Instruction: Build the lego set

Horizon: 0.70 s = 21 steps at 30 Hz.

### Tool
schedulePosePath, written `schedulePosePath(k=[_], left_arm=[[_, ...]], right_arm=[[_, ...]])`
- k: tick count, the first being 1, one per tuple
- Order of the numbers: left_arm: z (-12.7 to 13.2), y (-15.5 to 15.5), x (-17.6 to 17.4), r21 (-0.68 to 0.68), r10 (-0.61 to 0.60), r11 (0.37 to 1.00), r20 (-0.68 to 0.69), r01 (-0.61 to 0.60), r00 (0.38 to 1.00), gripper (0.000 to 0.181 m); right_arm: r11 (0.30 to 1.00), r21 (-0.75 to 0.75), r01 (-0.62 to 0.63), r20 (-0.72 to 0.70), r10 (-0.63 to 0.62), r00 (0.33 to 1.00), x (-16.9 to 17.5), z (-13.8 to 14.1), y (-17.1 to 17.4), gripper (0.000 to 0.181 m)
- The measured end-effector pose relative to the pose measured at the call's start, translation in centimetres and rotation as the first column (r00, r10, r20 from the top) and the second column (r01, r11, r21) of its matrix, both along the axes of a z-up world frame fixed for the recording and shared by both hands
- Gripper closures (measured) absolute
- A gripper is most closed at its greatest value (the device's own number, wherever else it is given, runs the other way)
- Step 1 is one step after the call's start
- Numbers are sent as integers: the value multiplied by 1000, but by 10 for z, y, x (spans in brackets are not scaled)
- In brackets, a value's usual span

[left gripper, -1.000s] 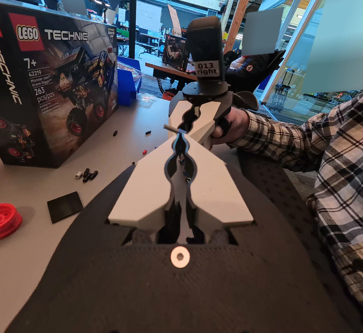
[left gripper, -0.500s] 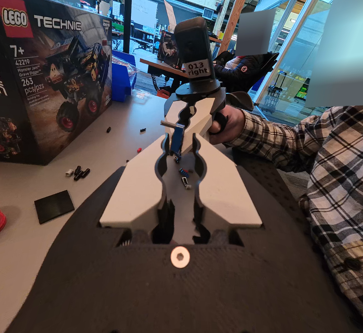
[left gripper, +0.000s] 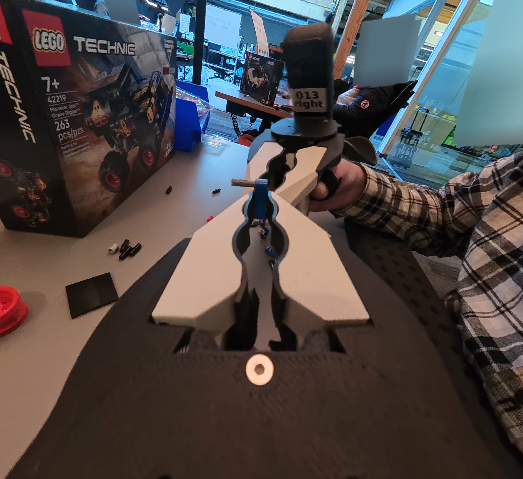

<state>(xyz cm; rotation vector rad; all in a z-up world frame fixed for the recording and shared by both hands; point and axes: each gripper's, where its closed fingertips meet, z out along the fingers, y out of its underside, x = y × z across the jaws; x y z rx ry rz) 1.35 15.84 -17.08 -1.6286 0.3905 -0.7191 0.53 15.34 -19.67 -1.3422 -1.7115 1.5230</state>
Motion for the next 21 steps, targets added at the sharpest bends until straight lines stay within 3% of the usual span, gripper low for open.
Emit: schedulePosePath(k=[2, 6, 13, 21], left_arm=[[2, 1, -2, 2, 12, 1000, 16, -12, 1000, 175], [6, 3, -6, -7, 30, 1000, 63, -30, 998, 175], [10, 5, -11, -47, 37, 998, 171, -30, 985, 175], [8, 6, -8, -76, 38, 997, 194, -24, 980, 175]], right_arm=[[991, 132, 38, -28, -34, 999, -1, -1, 3, 168], [906, 413, 97, -90, -65, 994, -3, -3, 3, 168], [818, 547, 180, -153, -114, 982, -4, 2, 12, 167], [682, 690, 243, -226, -116, 967, -6, 7, 10, 165]])
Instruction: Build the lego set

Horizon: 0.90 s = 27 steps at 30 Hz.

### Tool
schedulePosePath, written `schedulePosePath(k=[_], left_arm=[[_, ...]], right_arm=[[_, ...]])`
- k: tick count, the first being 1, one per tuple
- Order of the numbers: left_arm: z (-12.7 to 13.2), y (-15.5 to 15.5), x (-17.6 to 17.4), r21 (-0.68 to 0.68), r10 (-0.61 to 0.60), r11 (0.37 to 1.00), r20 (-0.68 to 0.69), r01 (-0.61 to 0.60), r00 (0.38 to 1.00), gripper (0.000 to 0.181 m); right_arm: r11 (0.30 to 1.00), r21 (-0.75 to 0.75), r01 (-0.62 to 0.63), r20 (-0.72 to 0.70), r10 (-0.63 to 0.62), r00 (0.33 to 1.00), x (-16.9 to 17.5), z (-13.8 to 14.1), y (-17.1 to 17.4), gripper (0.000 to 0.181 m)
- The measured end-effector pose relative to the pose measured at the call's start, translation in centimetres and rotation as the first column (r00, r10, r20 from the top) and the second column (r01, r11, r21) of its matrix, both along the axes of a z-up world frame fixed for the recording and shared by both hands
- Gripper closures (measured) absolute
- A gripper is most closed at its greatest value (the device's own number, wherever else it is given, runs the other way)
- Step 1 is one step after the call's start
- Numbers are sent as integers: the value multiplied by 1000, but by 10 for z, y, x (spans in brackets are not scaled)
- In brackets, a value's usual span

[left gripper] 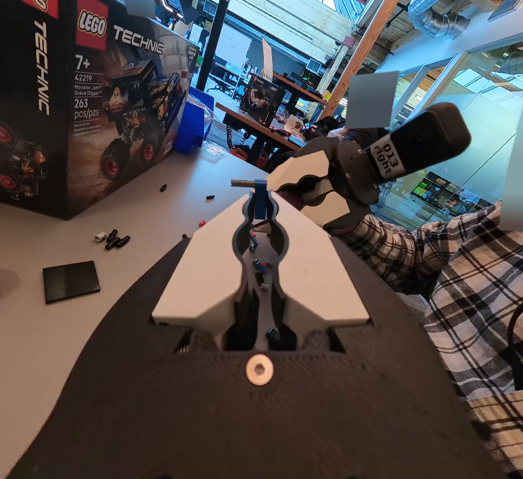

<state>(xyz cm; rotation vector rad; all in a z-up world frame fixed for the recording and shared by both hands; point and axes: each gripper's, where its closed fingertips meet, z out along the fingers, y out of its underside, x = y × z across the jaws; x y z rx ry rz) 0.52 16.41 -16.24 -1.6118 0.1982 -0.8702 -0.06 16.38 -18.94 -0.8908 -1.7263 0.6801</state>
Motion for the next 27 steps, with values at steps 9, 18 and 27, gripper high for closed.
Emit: schedulePosePath(k=[9, 18, 27], left_arm=[[-5, 0, 6, -35, -28, 999, 23, 29, 999, 175], [-12, -4, 15, -47, -80, 996, -17, 79, 997, 172], [-18, -4, 16, 22, -29, 999, -261, 36, 965, 161]], right_arm=[[997, 73, -3, -1, 4, 1000, 1, -1, -4, 175], [998, 32, -48, -10, 48, 999, 6, 2, -6, 176], [990, -100, -97, -2, 97, 995, 8, 1, -8, 176]])
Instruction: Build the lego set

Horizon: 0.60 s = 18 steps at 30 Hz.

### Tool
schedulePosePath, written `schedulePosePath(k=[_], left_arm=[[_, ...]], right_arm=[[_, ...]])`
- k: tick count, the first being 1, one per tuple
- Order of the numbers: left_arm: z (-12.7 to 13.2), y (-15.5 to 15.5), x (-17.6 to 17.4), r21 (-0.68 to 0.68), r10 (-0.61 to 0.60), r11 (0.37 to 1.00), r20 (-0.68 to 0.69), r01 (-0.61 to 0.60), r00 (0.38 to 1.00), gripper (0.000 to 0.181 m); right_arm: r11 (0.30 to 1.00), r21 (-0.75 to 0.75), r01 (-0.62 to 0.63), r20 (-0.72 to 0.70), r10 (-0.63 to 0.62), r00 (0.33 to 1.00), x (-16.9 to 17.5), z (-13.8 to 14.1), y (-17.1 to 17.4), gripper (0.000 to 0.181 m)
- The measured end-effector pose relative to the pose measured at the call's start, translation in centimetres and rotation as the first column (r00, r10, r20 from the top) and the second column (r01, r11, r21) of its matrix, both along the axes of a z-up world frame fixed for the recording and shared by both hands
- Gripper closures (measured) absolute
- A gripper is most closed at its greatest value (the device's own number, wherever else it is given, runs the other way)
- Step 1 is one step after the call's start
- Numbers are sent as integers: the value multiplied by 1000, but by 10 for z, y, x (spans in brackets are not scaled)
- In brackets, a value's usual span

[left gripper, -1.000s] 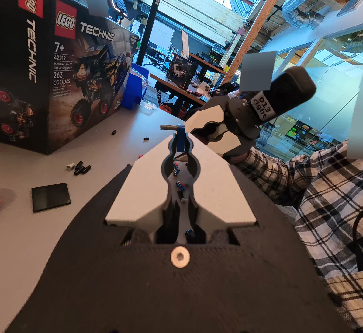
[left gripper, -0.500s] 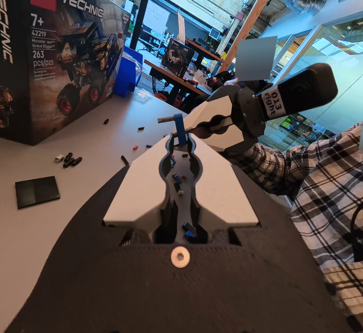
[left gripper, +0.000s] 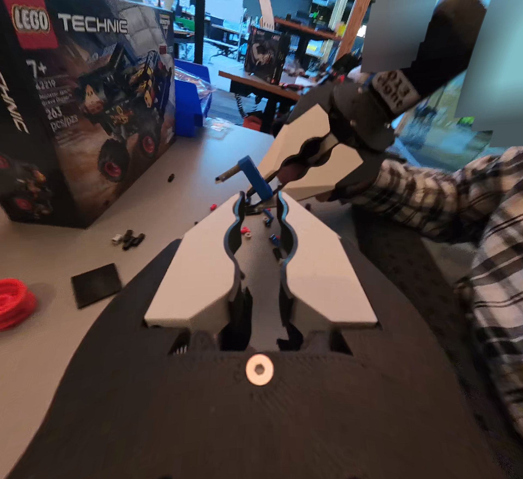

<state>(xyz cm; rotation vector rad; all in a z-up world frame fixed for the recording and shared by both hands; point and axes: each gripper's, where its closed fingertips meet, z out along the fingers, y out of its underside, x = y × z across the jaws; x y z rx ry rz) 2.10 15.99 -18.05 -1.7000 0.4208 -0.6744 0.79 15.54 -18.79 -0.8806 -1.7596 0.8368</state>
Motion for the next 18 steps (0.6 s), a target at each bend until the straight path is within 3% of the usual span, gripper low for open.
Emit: schedulePosePath(k=[4, 9, 13, 18], left_arm=[[-4, 1, -3, 100, 68, 994, -242, -45, 968, 145], [-11, 1, -8, 237, 161, 971, -557, -30, 815, 133], [-16, -2, -3, 268, 160, 963, -631, 20, 759, 127], [-20, -9, 5, 243, 88, 965, -642, 93, 762, 136]], right_arm=[[994, -107, -35, 9, 36, 999, 3, 2, 1, 176], [986, -146, -83, 41, 90, 995, 7, -3, -4, 176], [981, -137, -135, 84, 148, 985, 10, -12, -13, 176], [975, -113, -192, 126, 206, 970, 15, -20, -23, 177]])
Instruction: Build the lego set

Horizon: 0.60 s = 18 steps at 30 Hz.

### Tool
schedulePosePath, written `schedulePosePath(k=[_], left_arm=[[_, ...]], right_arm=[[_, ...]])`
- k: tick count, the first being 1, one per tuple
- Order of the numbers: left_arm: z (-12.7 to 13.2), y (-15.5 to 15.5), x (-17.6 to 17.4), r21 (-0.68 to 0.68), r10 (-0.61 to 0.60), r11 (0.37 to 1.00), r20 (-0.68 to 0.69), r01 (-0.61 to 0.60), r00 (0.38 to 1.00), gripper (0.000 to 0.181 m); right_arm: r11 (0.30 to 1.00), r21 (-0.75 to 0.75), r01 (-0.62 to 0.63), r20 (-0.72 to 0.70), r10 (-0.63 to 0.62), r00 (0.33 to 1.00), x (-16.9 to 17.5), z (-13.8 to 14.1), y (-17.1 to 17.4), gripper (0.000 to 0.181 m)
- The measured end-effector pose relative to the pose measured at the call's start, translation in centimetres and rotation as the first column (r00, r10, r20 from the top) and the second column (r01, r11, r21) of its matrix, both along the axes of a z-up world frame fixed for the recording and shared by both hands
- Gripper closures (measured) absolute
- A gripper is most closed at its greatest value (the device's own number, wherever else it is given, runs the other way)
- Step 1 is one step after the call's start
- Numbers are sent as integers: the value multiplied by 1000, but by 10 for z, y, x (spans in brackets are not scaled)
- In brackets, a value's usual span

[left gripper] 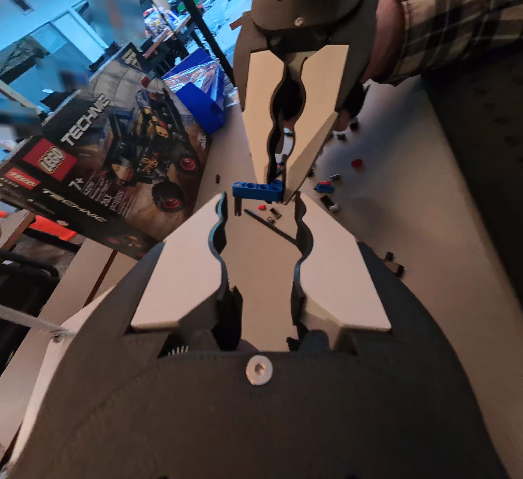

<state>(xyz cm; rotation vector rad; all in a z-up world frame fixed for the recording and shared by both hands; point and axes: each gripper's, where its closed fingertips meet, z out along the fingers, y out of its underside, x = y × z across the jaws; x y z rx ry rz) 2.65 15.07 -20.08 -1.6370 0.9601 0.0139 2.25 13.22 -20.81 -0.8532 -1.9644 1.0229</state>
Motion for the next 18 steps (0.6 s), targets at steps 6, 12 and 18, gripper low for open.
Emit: schedulePosePath(k=[6, 12, 18], left_arm=[[-10, -4, 5, -46, -60, 997, 7, 60, 998, 143], [-9, -2, -2, -35, -48, 998, 39, 49, 998, 175], [-6, -2, -2, -42, -45, 998, 68, 48, 997, 173]], right_arm=[[999, 25, -40, 39, 39, 998, 6, -8, -5, 177], [999, 26, -33, 70, 31, 997, 10, -14, 1, 174], [999, 41, -35, 61, 32, 998, 10, -12, 0, 179]])
